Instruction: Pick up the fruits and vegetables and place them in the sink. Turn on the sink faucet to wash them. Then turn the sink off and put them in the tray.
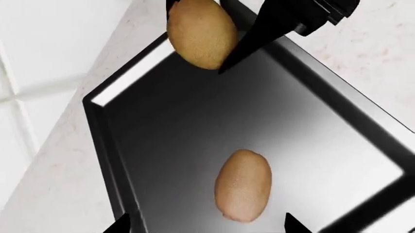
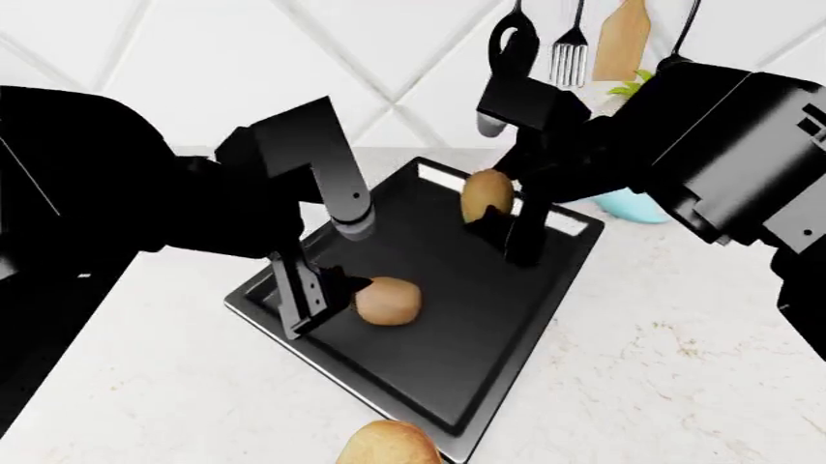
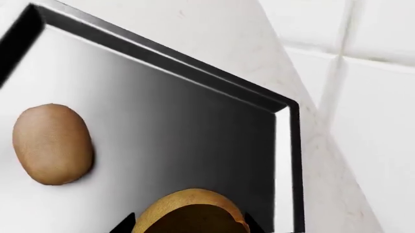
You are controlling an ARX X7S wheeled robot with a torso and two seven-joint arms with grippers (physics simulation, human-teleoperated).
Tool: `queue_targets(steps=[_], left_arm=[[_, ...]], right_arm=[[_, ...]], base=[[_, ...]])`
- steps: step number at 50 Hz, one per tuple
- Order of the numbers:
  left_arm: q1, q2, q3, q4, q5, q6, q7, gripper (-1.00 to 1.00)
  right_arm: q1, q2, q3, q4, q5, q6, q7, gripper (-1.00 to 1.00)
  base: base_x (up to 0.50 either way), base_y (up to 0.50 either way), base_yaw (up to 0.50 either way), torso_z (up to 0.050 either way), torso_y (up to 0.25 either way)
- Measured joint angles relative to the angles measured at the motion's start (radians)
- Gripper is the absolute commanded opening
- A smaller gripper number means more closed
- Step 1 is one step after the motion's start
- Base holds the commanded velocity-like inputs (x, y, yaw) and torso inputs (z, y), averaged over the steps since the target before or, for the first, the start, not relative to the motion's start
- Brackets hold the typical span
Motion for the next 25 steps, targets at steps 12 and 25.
queue_targets(steps=[12, 25], left_arm=[[-0.005, -0.034, -0.05, 0.043, -0.039, -0.023, -0.043, 1.0], [-0.008, -0.048, -0.064, 0.059, -0.053, -0.028, -0.062, 1.0]], right_arm=[[0.013, -0.08, -0.077, 0.142, -0.041, -0.054, -0.099, -1.0], [0.003, -0.144, -0.12, 0.279, -0.073, -0.109, -0.152, -1.0]], base=[[0.0, 0.0, 0.0, 0.0, 0.0], [0.0, 0.0, 0.0, 0.0, 0.0]])
